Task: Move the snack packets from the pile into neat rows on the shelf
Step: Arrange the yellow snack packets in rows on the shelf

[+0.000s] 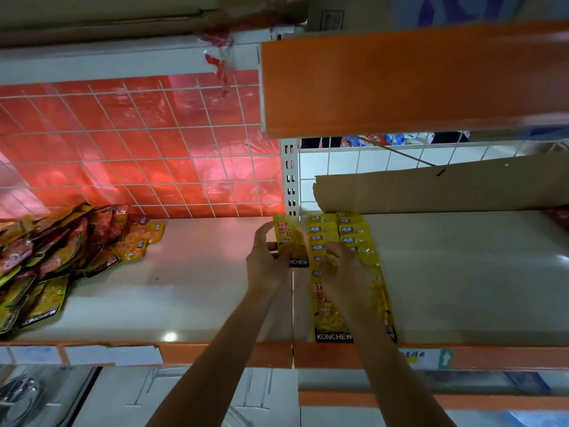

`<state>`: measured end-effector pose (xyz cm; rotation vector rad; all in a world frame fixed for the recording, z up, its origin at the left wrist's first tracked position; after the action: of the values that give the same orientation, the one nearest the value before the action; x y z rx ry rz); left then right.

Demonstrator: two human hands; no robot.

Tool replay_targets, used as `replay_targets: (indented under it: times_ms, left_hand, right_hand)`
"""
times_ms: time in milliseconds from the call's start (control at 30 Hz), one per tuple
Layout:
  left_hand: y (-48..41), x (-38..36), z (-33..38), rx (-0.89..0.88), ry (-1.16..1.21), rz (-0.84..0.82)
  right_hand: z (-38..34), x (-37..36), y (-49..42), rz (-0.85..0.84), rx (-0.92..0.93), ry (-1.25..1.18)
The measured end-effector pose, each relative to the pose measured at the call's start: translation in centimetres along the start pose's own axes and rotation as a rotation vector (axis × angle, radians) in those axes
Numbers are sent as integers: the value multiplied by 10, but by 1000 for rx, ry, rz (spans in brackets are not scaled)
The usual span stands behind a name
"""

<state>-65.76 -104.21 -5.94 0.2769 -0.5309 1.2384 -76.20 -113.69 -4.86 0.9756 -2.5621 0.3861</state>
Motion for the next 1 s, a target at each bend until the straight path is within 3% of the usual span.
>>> replay_targets:
  times_ms: [267, 533, 1000]
  left_hand:
    - [-25, -16, -11, -67, -329, -144]
    - [-35, -28, -10, -158, -645, -128]
    - [-35, -32, -20, -230, -750, -63]
  right_hand:
    - [5, 1, -4, 12, 24, 40]
    - [6, 2, -8, 16, 18, 59]
    - [4, -7, -6, 4, 94, 154]
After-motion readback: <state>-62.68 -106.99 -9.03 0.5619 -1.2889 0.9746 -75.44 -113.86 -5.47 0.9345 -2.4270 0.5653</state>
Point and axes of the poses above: each hand's wrist, its own y-axis away from the middle knuckle, its own x-axis out of the back of the hand, z = x × y, the point moved 1 cm from there along -y, towards the middle knuckle, and after that the axes turned 12 degrees about -y, right-handed, at the moved point
